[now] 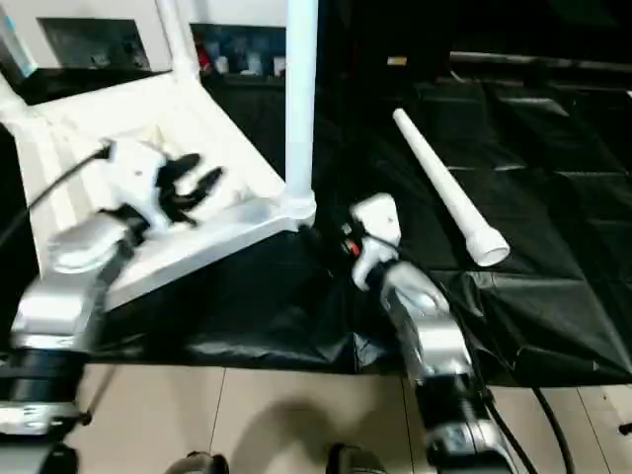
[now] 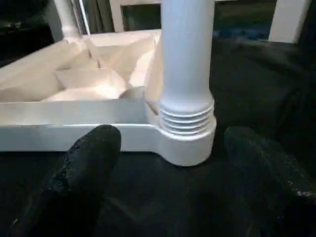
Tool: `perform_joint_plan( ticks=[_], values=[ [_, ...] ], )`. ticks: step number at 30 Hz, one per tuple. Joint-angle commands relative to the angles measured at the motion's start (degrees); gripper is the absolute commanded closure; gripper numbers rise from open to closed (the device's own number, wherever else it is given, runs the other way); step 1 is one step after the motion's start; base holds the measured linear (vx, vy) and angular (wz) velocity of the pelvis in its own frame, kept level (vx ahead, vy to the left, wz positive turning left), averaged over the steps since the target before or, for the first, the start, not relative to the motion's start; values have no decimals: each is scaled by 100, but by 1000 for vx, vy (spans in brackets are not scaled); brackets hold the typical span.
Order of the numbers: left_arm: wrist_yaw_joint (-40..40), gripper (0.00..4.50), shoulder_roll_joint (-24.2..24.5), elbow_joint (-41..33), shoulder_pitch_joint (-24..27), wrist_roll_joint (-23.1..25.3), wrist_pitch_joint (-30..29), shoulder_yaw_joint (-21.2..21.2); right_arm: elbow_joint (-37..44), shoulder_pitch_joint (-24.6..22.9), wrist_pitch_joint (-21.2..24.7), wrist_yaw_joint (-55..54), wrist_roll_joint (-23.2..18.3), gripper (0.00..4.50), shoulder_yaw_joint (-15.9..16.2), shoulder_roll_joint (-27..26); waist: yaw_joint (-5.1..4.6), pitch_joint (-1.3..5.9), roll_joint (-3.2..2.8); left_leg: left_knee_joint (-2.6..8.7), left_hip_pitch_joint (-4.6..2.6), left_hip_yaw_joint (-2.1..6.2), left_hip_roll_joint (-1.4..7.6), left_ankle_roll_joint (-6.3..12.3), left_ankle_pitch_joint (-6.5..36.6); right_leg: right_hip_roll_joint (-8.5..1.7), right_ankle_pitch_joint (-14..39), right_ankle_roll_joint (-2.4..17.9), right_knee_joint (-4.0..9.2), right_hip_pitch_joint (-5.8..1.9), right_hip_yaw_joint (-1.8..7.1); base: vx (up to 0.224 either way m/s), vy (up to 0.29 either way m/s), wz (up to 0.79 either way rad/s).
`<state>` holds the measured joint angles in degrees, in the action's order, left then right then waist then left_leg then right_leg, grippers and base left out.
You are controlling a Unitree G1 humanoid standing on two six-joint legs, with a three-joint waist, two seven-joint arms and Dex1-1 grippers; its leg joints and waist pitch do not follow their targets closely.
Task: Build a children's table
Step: Rotate leg to tighten
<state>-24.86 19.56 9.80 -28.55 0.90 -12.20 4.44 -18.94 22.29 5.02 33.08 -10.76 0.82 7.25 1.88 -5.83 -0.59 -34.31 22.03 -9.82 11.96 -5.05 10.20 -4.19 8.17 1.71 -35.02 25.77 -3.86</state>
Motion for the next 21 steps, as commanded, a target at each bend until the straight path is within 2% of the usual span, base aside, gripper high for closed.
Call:
perform_joint_plan(
  ticks=[1, 2, 3, 4, 5, 8, 10, 13, 15, 16, 17, 18, 19, 21],
  values=[
    [511, 247, 193, 116, 53, 438, -306, 124, 168, -22, 147, 48, -11, 73, 108, -4, 18, 520, -74, 371, -33, 7, 27, 316, 1151, -232, 1311, 1000, 407, -482, 202, 0, 0, 0],
    [511, 247, 193, 116, 53, 438, -306, 124, 168, -22, 147, 48, -11, 73, 108, -4, 14, 520, -84, 359, -67, 0, 25, 296, 1182, -224, 1393, 970, 422, -450, 205, 0, 0, 0],
    [880, 247, 299, 194, 65, 646, -452, 242, 178, -20, 192, 57, 8, 73, 181, -39, 23, 520, -105, 354, -78, -6, 23, 285, 1199, -226, 1521, 960, 445, -427, 206, 0, 0, 0],
    [1097, 247, 340, 222, 78, 738, -534, 322, 179, -12, 226, 56, 27, 73, 227, -68, 8, 500, -69, 361, -66, -13, 28, 289, 1230, -215, 1532, 948, 448, -413, 207, 0, 0, 0],
    [1395, 247, 416, 285, 113, 856, -560, 431, 186, -1, 271, 67, 28, 73, 300, -120, 22, 494, -67, 363, -43, 0, 15, 288, 1218, -223, 1584, 934, 433, -429, 204, 0, 0, 0],
    [1844, 247, 557, 353, 203, 1061, -667, 609, 229, 12, 333, 158, 13, 73, 436, -193, 23, 500, -94, 369, -68, 6, 35, 275, 1269, -219, 1526, 961, 435, -399, 208, 0, 0, 0],
    [2104, 247, 709, 310, 364, 1252, -928, 712, 315, 1, 452, 309, -2, 73, 568, -191, 20, 502, -99, 376, -48, 16, 36, 290, 1227, -221, 1416, 968, 418, -417, 205, 0, 0, 0],
    [2317, 247, 725, 139, 503, 1404, -1127, 805, 336, -7, 519, 339, 11, 73, 626, -168, 25, 507, -107, 369, -50, 19, 37, 294, 1165, -227, 1311, 998, 410, -413, 209, 0, 0, 0],
    [2389, 247, 825, -18, 708, 1652, -1208, 696, 328, -4, 533, 341, 38, 73, 670, -155, 44, 483, -88, 375, -69, 7, 51, 340, 1236, -233, 1433, 1014, 436, -372, 220, 0, 0, 0],
    [2389, 247, 825, -18, 708, 1652, -1208, 696, 328, -4, 533, 341, 38, 73, 670, -155, 46, 485, -85, 380, -54, 16, 55, 332, 1218, -244, 1422, 1016, 421, -390, 219, 0, 0, 0],
    [2416, 247, 854, -80, 800, 1719, -1232, 656, 332, -6, 540, 336, 44, 73, 688, -157, 59, 482, -46, 380, -50, 14, 52, 349, 1190, -246, 1454, 990, 424, -388, 223, 0, 0, 0],
    [2431, 247, 867, -165, 907, 1770, -1264, 632, 326, -4, 541, 333, 52, 73, 703, -159, 56, 476, -36, 386, -47, 13, 52, 360, 1175, -245, 1473, 981, 430, -383, 225, 0, 0, 0],
    [2454, 247, 846, -249, 995, 1767, -1353, 640, 319, 2, 547, 336, 56, 73, 711, -163, 60, 476, -55, 386, -45, 15, 57, 359, 1157, -245, 1445, 990, 426, -376, 228, 0, 0, 0],
    [2526, 247, 818, -348, 1125, 1773, -1502, 668, 285, 34, 564, 337, 64, 73, 723, -164, 54, 472, -50, 390, -35, 14, 55, 342, 1182, -247, 1422, 1005, 421, -382, 228, 0, 0, 0]
  ],
)
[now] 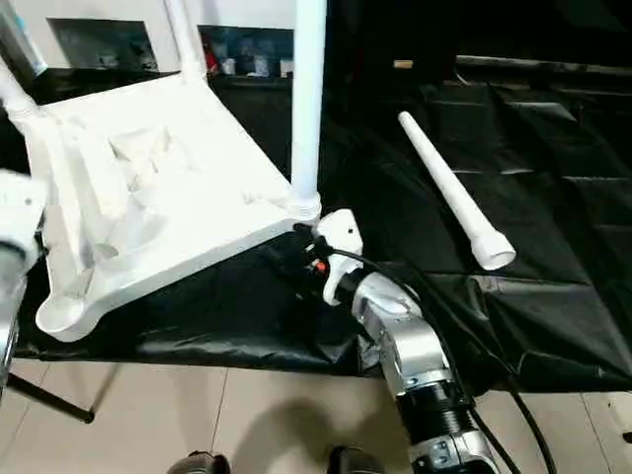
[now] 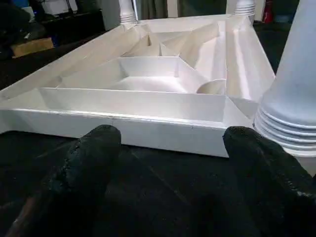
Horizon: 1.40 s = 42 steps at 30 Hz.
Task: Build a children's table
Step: Rotate leg to tighten, then rotate table base
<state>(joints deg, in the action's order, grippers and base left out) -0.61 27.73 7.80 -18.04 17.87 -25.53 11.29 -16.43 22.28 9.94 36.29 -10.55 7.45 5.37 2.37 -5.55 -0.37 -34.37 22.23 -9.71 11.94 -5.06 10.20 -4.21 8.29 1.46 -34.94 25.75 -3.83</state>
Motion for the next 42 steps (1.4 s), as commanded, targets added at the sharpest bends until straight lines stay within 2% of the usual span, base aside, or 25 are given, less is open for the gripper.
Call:
perform_joint_plan(
  ticks=[1, 2, 3, 4, 5, 6, 9, 11, 14, 15, 17, 19, 22, 23, 24, 26, 27, 28, 29, 32, 35, 37, 39, 40, 42],
  values=[
    [131, 247, -4, -173, 123, 92, -239, -1, 18, 52, 77, 19, 45, 73, 68, 29, 2, 447, -73, 398, -67, 5, 58, 330, 1219, -241, 1415, 1027, 408, -373, 223, 0, 0, 0],
    [170, 247, -18, -209, 184, 93, -294, 47, 20, 59, 93, 29, 46, 73, 79, 27, -16, 428, 2, 404, -49, -6, 50, 348, 1245, -234, 1483, 1001, 431, -373, 222, 0, 0, 0],
    [206, 247, -27, -254, 276, 121, -379, 113, 10, 78, 106, 41, 50, 73, 91, 30, -3, 430, -37, 408, -60, 5, 50, 339, 1279, -247, 1609, 964, 432, -371, 224, 0, 0, 0],
    [210, 247, -29, -260, 289, 126, -390, 124, 8, 81, 107, 43, 50, 73, 92, 31, -7, 428, -43, 406, -62, 5, 54, 338, 1296, -249, 1640, 952, 439, -363, 226, 0, 0, 0],
    [220, 247, -34, -277, 318, 142, -416, 150, 1, 89, 110, 46, 49, 73, 96, 33, -11, 422, -38, 410, -61, 2, 44, 329, 1357, -241, 1745, 900, 462, -356, 223, 0, 0, 0],
    [209, 247, -26, -299, 373, 141, -453, 195, -2, 98, 117, 55, 49, 73, 105, 35, -18, 419, 7, 416, -60, 2, 48, 321, 1379, -241, 1784, 869, 471, -352, 225, 0, 0, 0],
    [71, 247, -38, -354, 506, 1, -682, 263, -45, 137, 148, 128, 63, 73, 146, 65, -30, 404, -5, 432, -58, 16, 48, 281, 1487, -241, 1922, 816, 477, -344, 219, 0, 0, 0],
    [-29, 247, -41, -362, 562, -62, -815, 237, -79, 154, 156, 138, 86, 73, 172, 75, -32, 400, -9, 435, -82, 15, 50, 272, 1586, -236, 1971, 808, 491, -322, 223, 0, 0, 0],
    [-381, 247, -60, -403, 691, -264, -1126, 131, -226, 231, 173, 84, 168, 73, 214, 80, -33, 394, 0, 444, -76, 19, 49, 243, 1638, -240, 2015, 822, 495, -316, 225, 0, 0, 0],
    [-711, 247, -55, -470, 758, -416, -1359, 14, -355, 295, 159, 1, 214, 73, 209, 59, -27, 390, -7, 447, -90, 17, 50, 215, 1679, -253, 2076, 853, 504, -306, 233, 0, 0, 0],
    [-847, 247, -44, -498, 783, -467, -1449, -37, -401, 318, 162, -34, 233, 73, 209, 54, -16, 387, -12, 447, -107, 13, 56, 212, 1704, -243, 2056, 859, 513, -288, 237, 0, 0, 0],
    [-1496, 247, -14, -775, 825, -860, -1692, -207, -789, 472, 124, -306, 379, 73, 169, 30, -9, 391, 7, 455, -100, 13, 55, 183, 1673, -255, 2026, 910, 504, -304, 239, 0, 0, 0],
    [-2212, 247, 274, -1125, 938, -1105, -1843, -581, -1103, 606, 95, -484, 427, 73, 105, 1, 0, 383, 3, 458, -104, 6, 56, 155, 1693, -255, 1999, 946, 498, -290, 249, 0, 0, 0],
    [-2427, 247, 377, -1268, 983, -1178, -1931, -694, -1186, 644, 98, -526, 430, 73, 85, -4, 11, 391, -20, 466, -106, 20, 67, 137, 1696, -269, 1945, 964, 474, -304, 252, 0, 0, 0],
    [-2793, 247, 583, -1533, 1086, -1308, -2174, -892, -1329, 705, 82, -589, 437, 73, 43, -23, 1, 382, -4, 472, -114, 12, 67, 122, 1720, -257, 1877, 984, 465, -303, 251, 0, 0, 0],
    [-3028, 247, 704, -1687, 1154, -1414, -2192, -997, -1412, 739, 82, -618, 442, 73, 18, -30, -16, 381, 8, 477, -83, 17, 60, 115, 1695, -268, 1855, 1009, 444, -332, 252, 0, 0, 0],
    [-3370, 247, 855, -1929, 1234, -1600, -2300, -1123, -1564, 802, 56, -646, 450, 73, -13, -39, -20, 383, -5, 467, -107, 3, 59, 116, 1644, -261, 1793, 1008, 444, -318, 259, 0, 0, 0],
    [-3473, 247, 899, -2008, 1243, -1649, -2368, -1157, -1643, 835, 25, -652, 451, 73, -21, -41, -33, 381, 23, 470, -92, 0, 57, 127, 1604, -254, 1763, 1018, 439, -331, 258, 0, 0, 0],
    [-3664, 247, 912, -2099, 1243, -1792, -2360, -1200, -1757, 881, -24, -657, 464, 73, -25, -40, -32, 380, 3, 468, -98, -7, 57, 136, 1558, -250, 1711, 1041, 434, -330, 260, 0, 0, 0],
    [-4024, 247, 974, -2141, 1208, -1940, -2188, -1407, -1953, 974, -111, -660, 489, 73, -34, -40, -29, 380, 10, 465, -98, -10, 53, 152, 1498, -257, 1732, 1056, 438, -334, 257, 0, 0, 0],
    [-4361, 247, 964, -1877, 1056, -1972, -1646, -1759, -2079, 1095, -188, -606, 480, 73, -38, -30, -29, 392, 13, 457, -103, -21, 52, 156, 1435, -249, 1652, 1044, 427, -339, 265, 0, 0, 0],
    [-4565, 247, 730, -1489, 778, -2030, -942, -1913, -1883, 1077, -139, -399, 435, 73, -19, 41, -42, 402, 20, 456, -92, -22, 48, 140, 1393, -251, 1588, 1026, 416, -365, 266, 0, 0, 0],
    [-4664, 247, 639, -1355, 661, -2059, -647, -1973, -1767, 1049, -105, -286, 412, 73, 1, 87, -19, 402, 24, 447, -128, -39, 45, 154, 1430, -246, 1616, 998, 445, -338, 275, 0, 0, 0],
    [-4722, 247, 549, -1262, 562, -2092, -520, -2013, -1665, 1016, -88, -182, 401, 73, 25, 143, -26, 417, 12, 456, -92, -23, 61, 126, 1343, -262, 1507, 1029, 401, -384, 274, 0, 0, 0],
    [-4884, 247, 399, -979, 279, -2107, -306, -2179, -1330, 880, -46, 131, 357, 73, 93, 340, -24, 413, 28, 452, -102, -33, 50, 147, 1318, -244, 1495, 996, 429, -374, 269, 0, 0, 0]
  ],
)
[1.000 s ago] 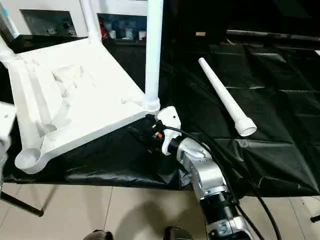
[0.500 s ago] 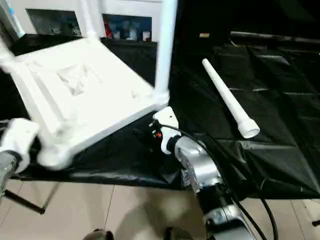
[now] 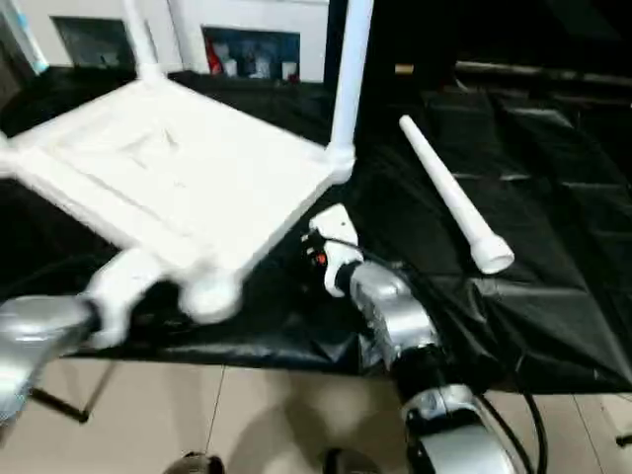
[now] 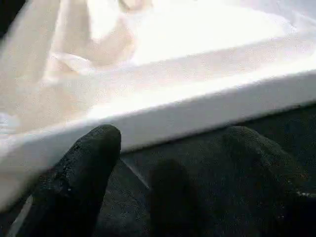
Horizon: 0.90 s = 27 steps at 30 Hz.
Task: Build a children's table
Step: Rotate table base
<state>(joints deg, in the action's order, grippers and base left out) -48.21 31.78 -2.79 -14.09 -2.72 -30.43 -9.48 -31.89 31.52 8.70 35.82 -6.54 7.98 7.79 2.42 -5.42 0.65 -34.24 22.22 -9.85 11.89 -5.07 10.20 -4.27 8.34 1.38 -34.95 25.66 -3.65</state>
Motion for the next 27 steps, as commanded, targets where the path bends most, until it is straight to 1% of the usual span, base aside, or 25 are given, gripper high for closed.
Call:
perform_joint_plan(
  ticks=[1, 2, 4, 6, 7, 8, 9, 10, 11, 12, 13, 14, 15, 16, 17, 18, 19, 20, 21, 22, 23, 24, 25, 26, 27],
  values=[
    [-193, 247, -55, 208, -223, -53, 284, -170, 353, -105, 96, 300, -66, 73, 62, 180, -1, 406, -69, 422, -137, -40, 60, 184, 1302, -232, 1398, 1025, 426, -345, 263, 0, 0, 0],
    [-264, 247, -153, 435, -393, -26, 416, -271, 567, -202, 125, 471, -107, 73, 79, 320, 0, 418, -76, 419, -99, -33, 50, 189, 1229, -236, 1357, 992, 413, -398, 257, 0, 0, 0],
    [-367, 247, -307, 932, -679, 54, 735, -433, 862, -345, 178, 695, -154, 73, 80, 531, -1, 394, -82, 425, -105, -32, 39, 199, 1308, -232, 1545, 935, 468, -386, 252, 0, 0, 0],
    [-382, 247, -464, 1491, -958, 187, 1093, -558, 1139, -486, 251, 837, -184, 73, 45, 717, -9, 410, -49, 420, -82, -20, 24, 196, 1303, -238, 1616, 903, 471, -430, 248, 0, 0, 0],
    [-240, 247, -637, 2043, -1246, 340, 1364, -626, 1442, -634, 354, 897, -224, 73, -28, 893, 2, 419, -48, 410, -107, -28, 30, 212, 1278, -235, 1613, 861, 484, -412, 255, 0, 0, 0],
    [-202, 247, -675, 2163, -1309, 373, 1419, -637, 1509, -666, 378, 906, -233, 73, -45, 930, 10, 427, -39, 392, -118, -37, 16, 237, 1268, -226, 1613, 831, 492, -408, 254, 0, 0, 0],
    [-107, 247, -760, 2482, -1474, 431, 1622, -652, 1670, -737, 462, 896, -275, 73, -97, 998, 14, 442, -36, 404, -97, -15, 40, 235, 1204, -262, 1548, 882, 452, -437, 251, 0, 0, 0],
    [44, 247, -833, 2745, -1608, 493, 1752, -647, 1785, -792, 506, 883, -299, 73, -141, 1048, -13, 456, -143, 410, -79, 2, 42, 188, 1212, -253, 1495, 900, 468, -460, 228, 0, 0, 0],
    [48, 247, -835, 2753, -1612, 495, 1756, -647, 1789, -793, 508, 882, -300, 73, -142, 1049, -28, 445, -95, 399, -73, -5, 24, 204, 1263, -233, 1520, 876, 489, -452, 221, 0, 0, 0],
    [294, 247, -915, 3070, -1770, 597, 1965, -635, 1932, -863, 574, 842, -332, 73, -209, 1100, -28, 459, -74, 387, -78, -4, 13, 216, 1293, -245, 1590, 892, 475, -465, 224, 0, 0, 0],
    [460, 247, -961, 3249, -1862, 655, 2072, -620, 2022, -909, 616, 809, -353, 73, -255, 1124, -23, 460, -161, 381, -96, -14, 16, 229, 1336, -237, 1698, 862, 527, -447, 218, 0, 0, 0],
    [592, 247, -997, 3434, -1952, 699, 2196, -612, 2117, -954, 668, 784, -375, 73, -293, 1148, -22, 474, -133, 365, -108, -7, 14, 235, 1337, -237, 1674, 864, 513, -446, 214, 0, 0, 0],
    [851, 247, -1078, 3679, -2084, 683, 2431, -500, 2402, -1106, 836, 664, -446, 73, -408, 1178, -23, 477, -135, 369, -64, 2, -1, 254, 1258, -233, 1648, 857, 504, -489, 206, 0, 0, 0],
    [901, 247, -1120, 3739, -2112, 638, 2512, -420, 2534, -1179, 933, 590, -491, 73, -463, 1178, 1, 508, -188, 362, -99, 7, 16, 245, 1239, -246, 1613, 873, 505, -479, 201, 0, 0, 0],
    [997, 247, -1184, 3677, -2078, 525, 2578, -253, 2723, -1298, 1079, 419, -546, 73, -571, 1148, -13, 493, -156, 361, -72, 4, 10, 264, 1213, -239, 1594, 875, 512, -484, 200, 0, 0, 0],
    [1049, 247, -1222, 3608, -2039, 444, 2606, -146, 2831, -1370, 1168, 303, -575, 73, -639, 1122, 3, 507, -187, 366, -77, 12, 23, 257, 1200, -248, 1584, 926, 505, -493, 192, 0, 0, 0],
    [1049, 247, -1222, 3608, -2039, 444, 2606, -146, 2831, -1370, 1168, 303, -575, 73, -639, 1122, -4, 512, -173, 358, -73, 9, 19, 264, 1207, -243, 1593, 969, 496, -487, 187, 0, 0, 0],
    [1268, 247, -1416, 3063, -1738, 55, 2495, 288, 3133, -1608, 1338, -71, -601, 73, -848, 1007, 3, 525, -226, 354, -78, 17, 15, 254, 1209, -246, 1616, 990, 482, -487, 181, 0, 0, 0],
    [1479, 247, -1592, 2528, -1431, -174, 2333, 546, 3295, -1752, 1485, -419, -560, 73, -1020, 884, -5, 522, -214, 365, -39, 20, 73, 226, 1039, -278, 1289, 1155, 433, -525, 203, 0, 0, 0],
    [1650, 247, -1760, 2012, -1110, -368, 2243, 732, 3447, -1897, 1570, -738, -490, 73, -1161, 774, -17, 500, -199, 373, -54, 0, 55, 278, 1241, -245, 1603, 1140, 494, -464, 170, 0, 0, 0],
    [1702, 247, -1799, 1892, -1032, -393, 2221, 762, 3477, -1927, 1577, -807, -480, 73, -1196, 743, -13, 534, -212, 358, -64, 6, 65, 271, 1235, -264, 1608, 1146, 470, -492, 176, 0, 0, 0],
    [2136, 247, -2085, 1107, -480, -555, 2048, 973, 3710, -2158, 1519, -1334, -363, 73, -1453, 502, -23, 562, -171, 357, -47, 4, 102, 273, 1101, -273, 1439, 1164, 442, -500, 199, 0, 0, 0],
    [2258, 247, -2147, 974, -364, -575, 2014, 1007, 3768, -2212, 1459, -1455, -324, 73, -1510, 442, -25, 522, -191, 372, -32, -9, 76, 341, 1122, -234, 1554, 1106, 483, -456, 172, 0, 0, 0],
    [2515, 247, -2271, 778, -206, -584, 1943, 1093, 3870, -2264, 1389, -1725, -225, 73, -1592, 331, -26, 533, -207, 368, -59, -11, 74, 349, 1183, -225, 1646, 1053, 491, -445, 172, 0, 0, 0],
    [2855, 247, -2429, 531, -19, -589, 1842, 1227, 4007, -2307, 1301, -2113, -104, 73, -1696, 154, -43, 539, -144, 361, -48, -21, 60, 336, 1186, -226, 1842, 912, 506, -438, 178, 0, 0, 0]
  ],
)
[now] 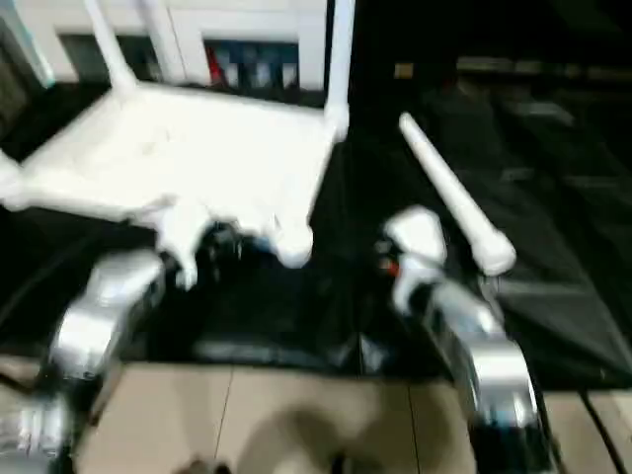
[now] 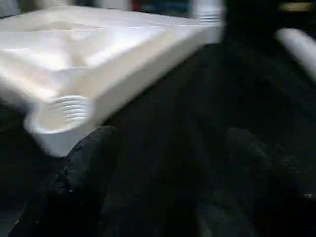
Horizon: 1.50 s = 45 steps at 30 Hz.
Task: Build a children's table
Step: Rotate table base, then move to table
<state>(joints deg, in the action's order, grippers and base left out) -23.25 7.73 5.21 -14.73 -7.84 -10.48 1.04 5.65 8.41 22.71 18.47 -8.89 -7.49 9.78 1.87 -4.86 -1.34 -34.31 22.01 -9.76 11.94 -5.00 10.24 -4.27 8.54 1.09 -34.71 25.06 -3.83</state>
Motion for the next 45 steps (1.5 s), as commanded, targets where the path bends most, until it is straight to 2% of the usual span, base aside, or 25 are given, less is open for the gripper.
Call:
perform_joint_plan(
  ticks=[1, 6, 18, 21, 22, 24, 26, 27, 28, 29, 30, 31, 32, 33, 34, 36, 37, 38, 39, 40, 41, 42, 43, 44, 45],
  values=[
    [520, 247, -99, -407, 146, -62, -146, 237, 320, -18, -160, -506, 102, 73, -201, -148, 12, 483, 54, 367, -26, -31, 55, 329, 1183, -225, 1822, 940, 482, -378, 196, 0, 0, 0],
    [1349, 247, -234, -276, 194, 526, 83, 445, 264, -306, -157, -662, 157, 73, 116, -391, -1, 452, 45, 397, -72, 7, 6, 197, 1739, -186, 3034, 81, 659, -289, 141, 0, 0, 0],
    [1674, 247, -222, -632, 266, 683, -260, 337, 137, -430, -394, -554, 451, 73, 648, -357, 19, 525, 51, 411, -49, 22, 20, 171, 1679, -192, 2437, 150, 611, -300, 165, 0, 0, 0],
    [1717, 247, -230, -669, 326, 791, -298, 267, 197, -408, -325, -574, 411, 73, 687, -375, -121, 515, -49, 581, -212, 250, 318, 158, 1826, 132, 1506, 485, 562, -283, -96, 0, 0, 0],
    [1724, 247, -247, -698, 367, 758, -313, 285, 188, -401, -317, -576, 403, 73, 676, -395, -152, 514, -161, 810, -306, 530, 835, 471, 1745, 64, 961, 823, 252, -262, -136, 29, -85, 6],
    [1737, 247, -266, -734, 406, 719, -329, 301, 178, -402, -315, -575, 396, 73, 664, -409, -169, 493, -223, 978, -345, 611, 1207, 834, 1751, -32, 650, 1054, -170, -169, -191, 33, -105, 5],
    [1731, 247, -250, -833, 486, 663, -443, 310, 158, -416, -325, -588, 380, 73, 661, -452, -162, 450, -48, 853, -255, 364, 956, 1224, 1965, -192, 570, 1336, -175, -192, -20, 38, -180, 5],
    [1698, 247, -202, -889, 524, 689, -502, 266, 168, -431, -324, -589, 351, 73, 668, -479, -141, 480, 255, -141, -79, -232, -172, 1045, 2203, -145, 1613, 1378, 516, -220, 98, 16, -189, 3],
    [1680, 247, -178, -921, 543, 713, -517, 245, 179, -439, -316, -585, 318, 73, 678, -500, 96, 566, 320, -680, 140, -88, -460, 933, 1376, -604, 3175, 717, 701, -530, 401, -3, -168, -4],
    [1667, 247, -162, -944, 555, 739, -521, 229, 191, -446, -307, -583, 287, 73, 689, -512, 128, 527, 358, -647, 288, -7, -425, 800, 911, -631, 3584, 20, 670, -535, 427, -3, -168, -4],
    [1649, 247, -153, -948, 549, 737, -515, 235, 192, -442, -280, -568, 264, 73, 721, -523, 192, 476, 327, -417, 293, 103, -385, 627, 650, -607, 3973, -1133, 670, -496, 452, -16, -155, -1],
    [1628, 247, -151, -958, 543, 723, -485, 241, 188, -442, -273, -518, 241, 73, 761, -525, 198, 478, 313, -298, 265, 131, -387, 680, 674, -551, 3831, -1429, 682, -489, 433, -25, -105, 2],
    [1598, 247, -155, -990, 543, 681, -487, 252, 184, -442, -269, -482, 231, 73, 789, -530, 202, 472, 102, 10, 119, 279, -191, 892, 648, -583, 3188, -1278, 773, -525, 299, -25, -105, 2],
    [1581, 247, -155, -1002, 542, 659, -489, 258, 180, -438, -267, -474, 228, 73, 797, -536, 109, 488, 53, 97, 239, 472, -66, 1037, 635, -362, 2580, -1219, 671, -584, 70, -24, -79, -13],
    [1565, 247, -161, -1030, 547, 628, -480, 269, 182, -436, -269, -456, 209, 73, 796, -541, 148, 540, -70, 178, 30, 590, 235, 1110, 821, -408, 2173, -936, 712, -523, -6, -7, -79, -4],
    [1552, 247, -153, -1121, 569, 535, -519, 304, 177, -404, -268, -430, 169, 73, 792, -552, 132, 486, -110, 310, -188, 605, 544, 1045, 1602, -494, 1956, -171, 663, -495, 9, -2, -68, 6],
    [1552, 247, -153, -1121, 569, 535, -519, 304, 177, -404, -268, -430, 169, 73, 792, -552, 94, 382, -29, 337, -190, 465, 423, 832, 2042, -533, 2409, -7, 771, -502, -7, 0, 0, 0],
    [1554, 247, -145, -1142, 571, 511, -543, 323, 156, -373, -270, -424, 168, 73, 794, -550, 74, 277, 52, 53, -445, 195, -28, 538, 2289, -532, 4163, -382, 1133, -370, -245, 0, 0, 0],
    [1565, 247, -139, -1148, 570, 506, -557, 323, 145, -361, -277, -419, 167, 73, 794, -548, 58, 213, 49, -120, -655, 79, -185, 467, 2315, -481, 4999, -683, 1363, -228, -447, -80, -21, 9],
    [1585, 247, -136, -1166, 581, 505, -569, 332, 123, -332, -280, -406, 155, 73, 790, -552, -144, 193, 102, -256, -847, -12, -203, 519, 2616, -1, 5253, -1560, 1837, -180, -1188, -58, 14, 2],
    [1599, 247, -131, -1194, 602, 510, -584, 340, 101, -300, -299, -381, 154, 73, 798, -540, -45, 313, -272, -31, -964, 207, 235, 544, 3366, -66, 4061, -1413, 1408, -488, -1297, -58, 14, 2],
    [1605, 247, -131, -1222, 627, 513, -591, 346, 82, -274, -329, -359, 154, 73, 816, -516, 256, 283, -387, 1040, -129, 175, 490, -93, 5260, 60, 1750, 5, -754, -942, -546, 230, 128, -16],
    [1609, 247, -132, -1240, 647, 513, -597, 352, 60, -242, -331, -337, 133, 73, 817, -504, 138, 335, -92, 956, -384, 271, 611, 161, 5152, -47, 1990, -56, -865, -941, -251, 283, 56, -18],
    [1613, 247, -130, -1247, 658, 509, -596, 350, 40, -217, -372, -311, 199, 73, 866, -446, 105, 343, 123, 555, -734, 239, 324, 136, 4823, -378, 3738, -122, -290, -806, 255, 283, 56, -18],
    [1616, 247, -127, -1244, 660, 503, -595, 348, 25, -198, -398, -296, 249, 73, 899, -408, 145, 155, 237, -16, -661, 104, -65, 38, 3959, -709, 5643, -110, 596, -565, 348, 117, -81, -19]
  ],
)
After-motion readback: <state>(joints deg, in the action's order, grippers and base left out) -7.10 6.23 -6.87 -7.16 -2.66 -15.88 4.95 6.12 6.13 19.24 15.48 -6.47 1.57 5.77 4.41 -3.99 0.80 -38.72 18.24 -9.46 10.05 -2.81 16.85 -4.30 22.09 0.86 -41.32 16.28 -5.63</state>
